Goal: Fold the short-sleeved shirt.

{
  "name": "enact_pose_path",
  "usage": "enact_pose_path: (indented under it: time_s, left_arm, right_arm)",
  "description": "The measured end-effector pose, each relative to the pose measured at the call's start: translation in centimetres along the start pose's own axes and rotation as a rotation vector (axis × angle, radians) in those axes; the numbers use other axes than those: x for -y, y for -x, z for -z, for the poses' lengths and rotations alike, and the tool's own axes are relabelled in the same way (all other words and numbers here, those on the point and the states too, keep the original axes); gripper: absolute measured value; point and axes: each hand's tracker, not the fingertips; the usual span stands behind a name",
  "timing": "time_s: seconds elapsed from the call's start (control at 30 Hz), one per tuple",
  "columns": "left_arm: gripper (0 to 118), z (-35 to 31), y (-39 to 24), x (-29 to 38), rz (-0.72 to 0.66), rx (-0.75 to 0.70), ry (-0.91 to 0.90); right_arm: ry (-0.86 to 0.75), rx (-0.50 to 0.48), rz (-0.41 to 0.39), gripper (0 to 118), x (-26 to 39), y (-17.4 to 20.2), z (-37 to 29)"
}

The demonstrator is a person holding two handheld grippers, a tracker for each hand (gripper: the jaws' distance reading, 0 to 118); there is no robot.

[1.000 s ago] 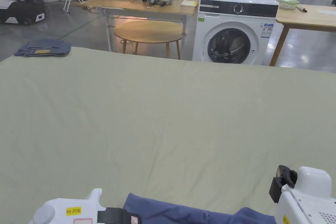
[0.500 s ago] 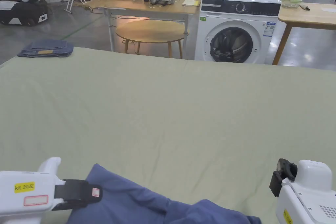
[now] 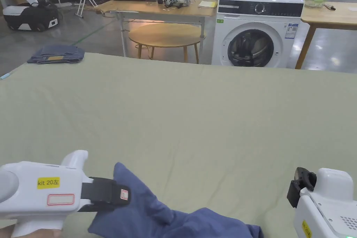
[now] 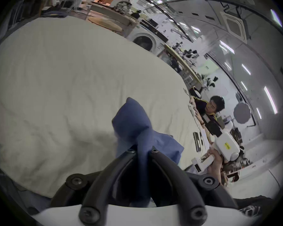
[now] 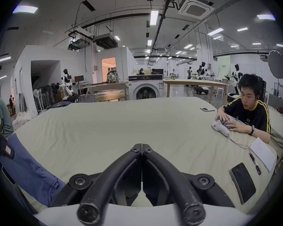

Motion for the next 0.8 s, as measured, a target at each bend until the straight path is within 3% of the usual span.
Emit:
enact_pose_path:
  time_s: [0.23,0.5,0.8]
  left_arm:
    - [2,3.3,-4.8,-0.1,0.102,0.01,0.063]
    - [2,12.7,-9.3,1.3,0.081,0.071,0.196]
    - [2,24.0,-11.8,4.9,0.088,-0.062,0.347]
  right_arm:
    - [-0.002,0.009,-0.022,0,0.3,-0.6,-0.5]
    - [0.008,0.016,-0.02,0,0.5,-1.2,-0.8]
    - [0.026,0.043,-0.01,0,0.9,-2.4,-1.0]
